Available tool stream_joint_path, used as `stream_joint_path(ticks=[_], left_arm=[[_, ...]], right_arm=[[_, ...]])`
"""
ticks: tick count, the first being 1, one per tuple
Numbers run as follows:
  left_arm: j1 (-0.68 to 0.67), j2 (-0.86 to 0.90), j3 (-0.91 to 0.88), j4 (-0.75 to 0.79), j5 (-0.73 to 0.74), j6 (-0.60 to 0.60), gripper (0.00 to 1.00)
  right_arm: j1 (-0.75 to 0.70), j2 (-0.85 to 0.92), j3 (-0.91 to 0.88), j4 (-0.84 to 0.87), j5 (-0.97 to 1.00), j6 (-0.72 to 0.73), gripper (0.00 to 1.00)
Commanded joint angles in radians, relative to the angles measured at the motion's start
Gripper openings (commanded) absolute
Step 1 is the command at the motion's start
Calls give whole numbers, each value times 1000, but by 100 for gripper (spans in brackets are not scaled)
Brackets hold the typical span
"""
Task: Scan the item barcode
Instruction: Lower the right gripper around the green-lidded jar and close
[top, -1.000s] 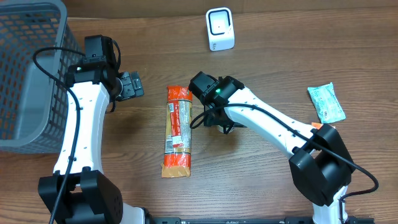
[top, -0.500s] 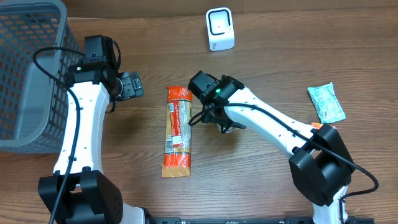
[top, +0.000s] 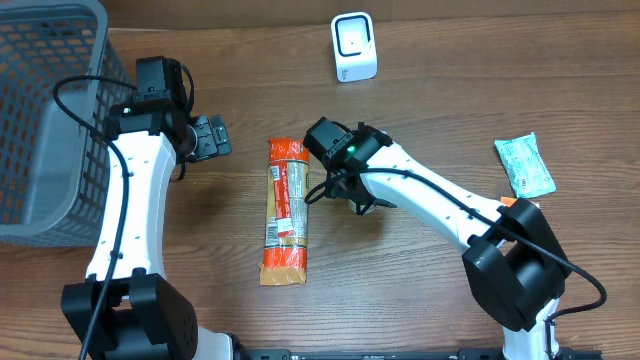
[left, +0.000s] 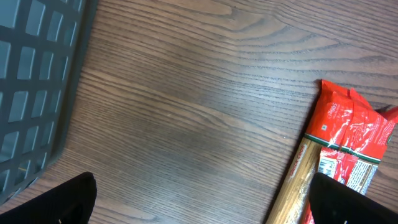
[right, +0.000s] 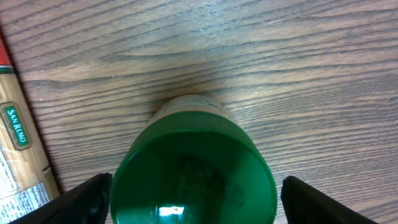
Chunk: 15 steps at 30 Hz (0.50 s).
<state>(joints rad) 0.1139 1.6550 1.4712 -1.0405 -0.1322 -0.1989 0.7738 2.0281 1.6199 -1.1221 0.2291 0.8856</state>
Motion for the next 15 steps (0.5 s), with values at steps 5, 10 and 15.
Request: stream_joint_path(ticks=[5, 10, 15], left_arm=[[4, 1, -6, 1, -5, 9, 100], [4, 1, -6, 1, -5, 9, 100], [4, 1, -6, 1, -5, 9, 100]], right_arm=[[-1, -21, -11, 12, 20, 4, 78], [0, -21, -11, 28, 12, -65, 76], [-1, -21, -11, 42, 10, -143, 76]])
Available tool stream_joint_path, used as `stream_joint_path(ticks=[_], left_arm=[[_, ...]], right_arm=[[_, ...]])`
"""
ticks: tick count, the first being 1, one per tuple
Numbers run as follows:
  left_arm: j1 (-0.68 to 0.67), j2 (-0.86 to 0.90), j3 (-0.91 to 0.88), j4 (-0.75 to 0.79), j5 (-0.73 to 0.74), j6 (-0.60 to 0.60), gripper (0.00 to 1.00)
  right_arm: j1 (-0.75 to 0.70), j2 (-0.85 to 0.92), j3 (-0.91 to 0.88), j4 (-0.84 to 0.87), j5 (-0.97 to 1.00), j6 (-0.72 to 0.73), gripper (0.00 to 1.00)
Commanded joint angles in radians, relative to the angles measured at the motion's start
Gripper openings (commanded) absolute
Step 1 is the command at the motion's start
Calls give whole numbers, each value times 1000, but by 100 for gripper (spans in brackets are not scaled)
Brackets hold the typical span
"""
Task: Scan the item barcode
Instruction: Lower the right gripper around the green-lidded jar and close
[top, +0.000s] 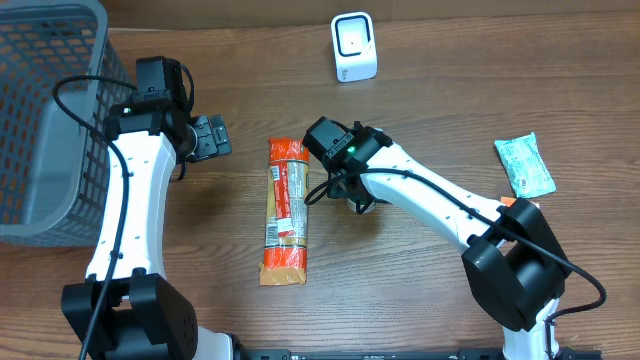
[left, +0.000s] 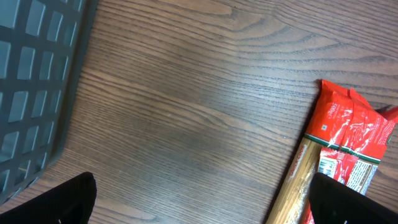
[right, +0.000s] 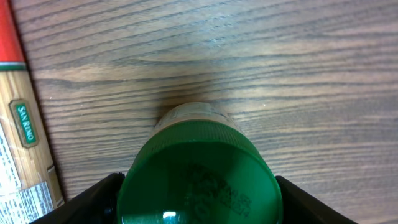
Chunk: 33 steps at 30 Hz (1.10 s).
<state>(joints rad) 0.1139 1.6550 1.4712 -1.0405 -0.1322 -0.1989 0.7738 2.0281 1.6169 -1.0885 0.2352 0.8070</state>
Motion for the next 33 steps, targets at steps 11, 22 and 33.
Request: stream_joint_path(ticks=[11, 22, 33], left_arm=[[4, 1, -6, 1, -5, 9, 100], [4, 1, -6, 1, -5, 9, 100], [4, 1, -6, 1, -6, 9, 100]], right_arm=[[-1, -21, -8, 26, -4, -195, 75], [-2, -21, -8, 38, -3, -211, 100], [-26, -21, -8, 45, -56, -210, 100]])
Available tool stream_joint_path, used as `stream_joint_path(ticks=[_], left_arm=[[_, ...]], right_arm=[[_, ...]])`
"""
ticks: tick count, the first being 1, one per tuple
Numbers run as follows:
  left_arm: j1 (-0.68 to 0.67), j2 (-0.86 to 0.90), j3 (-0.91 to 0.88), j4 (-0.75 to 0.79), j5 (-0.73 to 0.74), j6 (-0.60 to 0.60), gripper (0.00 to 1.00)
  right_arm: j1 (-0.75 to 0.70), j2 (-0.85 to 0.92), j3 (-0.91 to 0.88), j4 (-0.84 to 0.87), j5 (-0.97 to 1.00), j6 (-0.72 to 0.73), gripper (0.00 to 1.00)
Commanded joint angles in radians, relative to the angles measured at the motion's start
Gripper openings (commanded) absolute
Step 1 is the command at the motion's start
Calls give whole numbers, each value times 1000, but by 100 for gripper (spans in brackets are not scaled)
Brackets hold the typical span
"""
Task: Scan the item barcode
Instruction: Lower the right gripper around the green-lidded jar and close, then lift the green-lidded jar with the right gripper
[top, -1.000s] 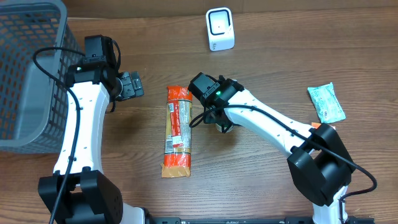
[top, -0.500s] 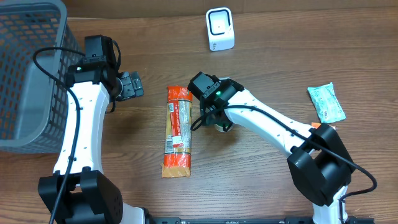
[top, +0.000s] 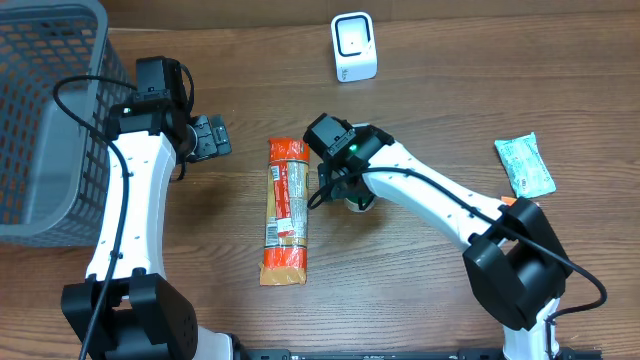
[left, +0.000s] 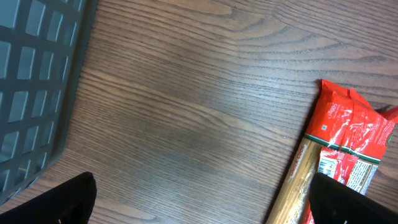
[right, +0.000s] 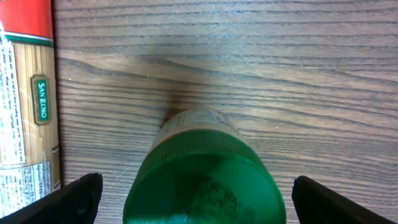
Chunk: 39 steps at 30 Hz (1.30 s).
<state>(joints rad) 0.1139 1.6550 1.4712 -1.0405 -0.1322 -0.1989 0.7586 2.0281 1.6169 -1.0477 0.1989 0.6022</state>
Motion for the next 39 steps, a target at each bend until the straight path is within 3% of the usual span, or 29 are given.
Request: stream_joint_path(ticks=[1, 39], left_arm=[[4, 1, -6, 1, -5, 9, 100], [4, 1, -6, 1, -5, 9, 100]], right_arm=[[-10, -21, -8, 4, -20, -5, 100], [-20, 76, -8, 10, -17, -10, 100]])
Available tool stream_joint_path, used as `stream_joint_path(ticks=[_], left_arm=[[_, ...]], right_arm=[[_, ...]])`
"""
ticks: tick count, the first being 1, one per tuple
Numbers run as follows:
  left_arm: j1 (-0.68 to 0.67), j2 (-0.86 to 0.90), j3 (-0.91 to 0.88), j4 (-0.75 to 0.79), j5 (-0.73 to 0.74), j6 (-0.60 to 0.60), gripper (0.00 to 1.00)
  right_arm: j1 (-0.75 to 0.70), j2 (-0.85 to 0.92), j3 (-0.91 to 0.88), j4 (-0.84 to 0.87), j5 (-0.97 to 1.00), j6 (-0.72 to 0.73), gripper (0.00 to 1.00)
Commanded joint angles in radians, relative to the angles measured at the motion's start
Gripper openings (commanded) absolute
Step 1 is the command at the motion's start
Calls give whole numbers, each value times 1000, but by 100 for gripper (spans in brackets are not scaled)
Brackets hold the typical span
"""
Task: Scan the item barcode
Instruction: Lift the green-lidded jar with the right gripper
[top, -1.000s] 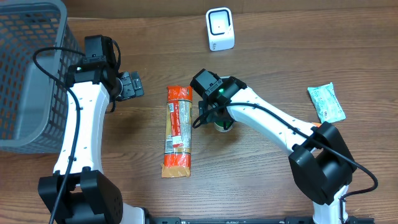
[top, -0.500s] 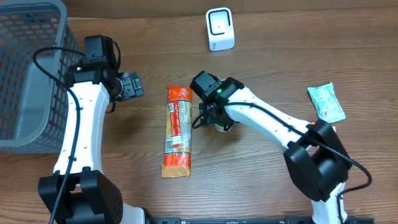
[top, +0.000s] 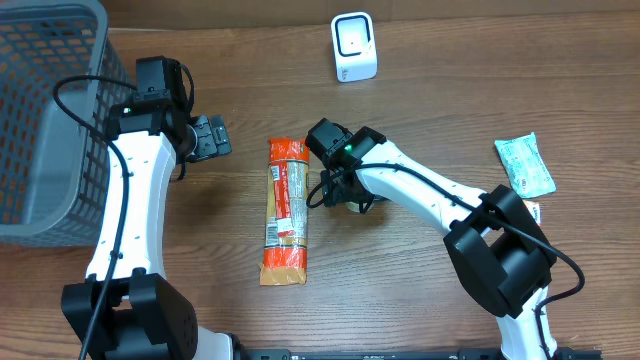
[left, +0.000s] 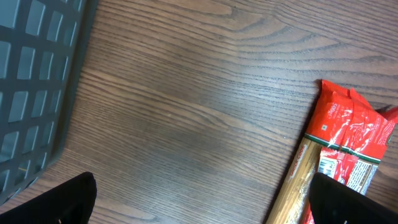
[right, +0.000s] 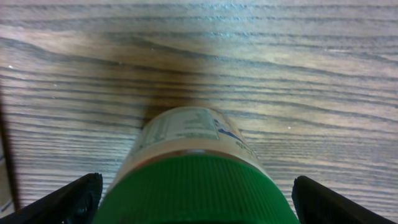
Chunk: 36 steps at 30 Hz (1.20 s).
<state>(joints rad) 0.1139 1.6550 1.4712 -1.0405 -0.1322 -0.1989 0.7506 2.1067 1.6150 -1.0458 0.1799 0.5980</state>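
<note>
A jar with a green ribbed lid and a pale label stands on the wooden table, filling the bottom of the right wrist view. My right gripper is open, one fingertip on each side of the lid with the jar between them. In the overhead view that gripper covers the jar, just right of the pasta pack. The white barcode scanner stands at the table's far edge. My left gripper hangs open over bare wood left of the pack, holding nothing.
A long red and tan pasta pack lies lengthwise mid-table; its top end also shows in the left wrist view. A grey mesh basket fills the far left. A green packet lies at the right.
The right gripper sits lower around the jar: the lid looks bigger and the label's side now shows. Its fingers keep the same wide spread. The left arm is unchanged.
The right gripper hung over the green-lidded jar beside the pasta pack. Its fingers then stood close against the lid, then wider apart. Now it is lower, still open around the jar. The left arm, the pack and the scanner kept their places.
</note>
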Motion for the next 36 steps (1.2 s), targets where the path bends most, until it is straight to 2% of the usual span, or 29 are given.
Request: stream_joint_path(ticks=[1, 5, 8, 27, 30, 36], left_arm=[[4, 1, -6, 1, -6, 9, 100], [4, 1, -6, 1, -5, 9, 100], [4, 1, -6, 1, -5, 9, 100], [4, 1, -6, 1, -5, 9, 100], [4, 1, -6, 1, -5, 9, 100], [4, 1, -6, 1, -5, 9, 100]], right_arm=[[-19, -2, -6, 11, 1, -5, 100], [-49, -2, -6, 13, -43, -16, 100], [-53, -2, -6, 16, -104, -83, 100], [-49, -2, -48, 72, -104, -79, 99], [-49, -2, -72, 95, -104, -75, 91], [-49, -2, -72, 96, -104, -75, 80]])
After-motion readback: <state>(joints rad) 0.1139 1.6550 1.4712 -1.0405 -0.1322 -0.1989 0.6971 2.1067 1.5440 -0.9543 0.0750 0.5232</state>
